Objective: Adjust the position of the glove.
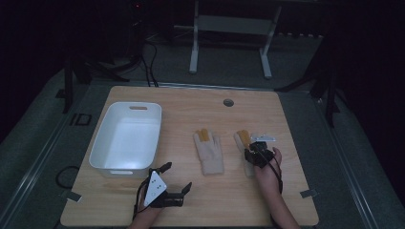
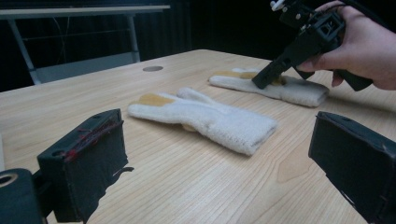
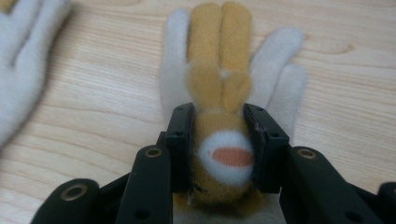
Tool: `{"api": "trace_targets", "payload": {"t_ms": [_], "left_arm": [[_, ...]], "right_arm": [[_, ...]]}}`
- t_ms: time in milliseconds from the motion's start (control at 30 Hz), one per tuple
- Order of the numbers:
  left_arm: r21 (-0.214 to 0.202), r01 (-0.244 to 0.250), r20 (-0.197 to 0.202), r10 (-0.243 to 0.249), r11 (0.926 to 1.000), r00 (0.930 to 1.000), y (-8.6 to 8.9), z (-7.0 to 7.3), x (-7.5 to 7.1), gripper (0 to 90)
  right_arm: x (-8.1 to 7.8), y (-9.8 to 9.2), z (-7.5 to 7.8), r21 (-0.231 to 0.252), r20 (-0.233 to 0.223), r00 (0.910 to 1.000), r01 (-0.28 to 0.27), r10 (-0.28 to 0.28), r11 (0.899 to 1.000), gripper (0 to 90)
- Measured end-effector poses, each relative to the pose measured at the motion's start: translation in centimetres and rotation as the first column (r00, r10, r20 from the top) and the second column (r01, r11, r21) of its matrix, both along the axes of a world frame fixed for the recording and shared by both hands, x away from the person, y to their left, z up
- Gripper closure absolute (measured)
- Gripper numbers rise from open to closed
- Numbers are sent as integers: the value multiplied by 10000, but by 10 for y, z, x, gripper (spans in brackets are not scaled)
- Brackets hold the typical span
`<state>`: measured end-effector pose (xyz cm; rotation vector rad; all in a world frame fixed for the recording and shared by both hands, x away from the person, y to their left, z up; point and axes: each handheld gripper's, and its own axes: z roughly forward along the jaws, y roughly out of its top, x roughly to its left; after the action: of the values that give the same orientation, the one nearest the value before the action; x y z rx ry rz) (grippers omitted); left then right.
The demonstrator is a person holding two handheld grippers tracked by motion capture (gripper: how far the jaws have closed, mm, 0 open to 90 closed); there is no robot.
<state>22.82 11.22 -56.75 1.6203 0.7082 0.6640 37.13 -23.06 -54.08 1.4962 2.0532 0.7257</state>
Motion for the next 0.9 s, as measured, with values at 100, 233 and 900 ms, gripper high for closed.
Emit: {"api": "trace_targets", "payload": {"t_ms": [100,233,900], "left_arm": [[31,12,8,-13,10000,10000,0,0,0,41],[55,27,24,-27,10000,10000,0,0,0,41],[106,43,62,-44,9999,10000,0,0,-1,41]], "right_arm": [[-1,2,10,55,88,10000,41,-42,10000,656],[-3,6,25,68,205,9997,152,-153,9999,656],[-36,51,104,323,1361,9861,-1003,950,9944,655]]}}
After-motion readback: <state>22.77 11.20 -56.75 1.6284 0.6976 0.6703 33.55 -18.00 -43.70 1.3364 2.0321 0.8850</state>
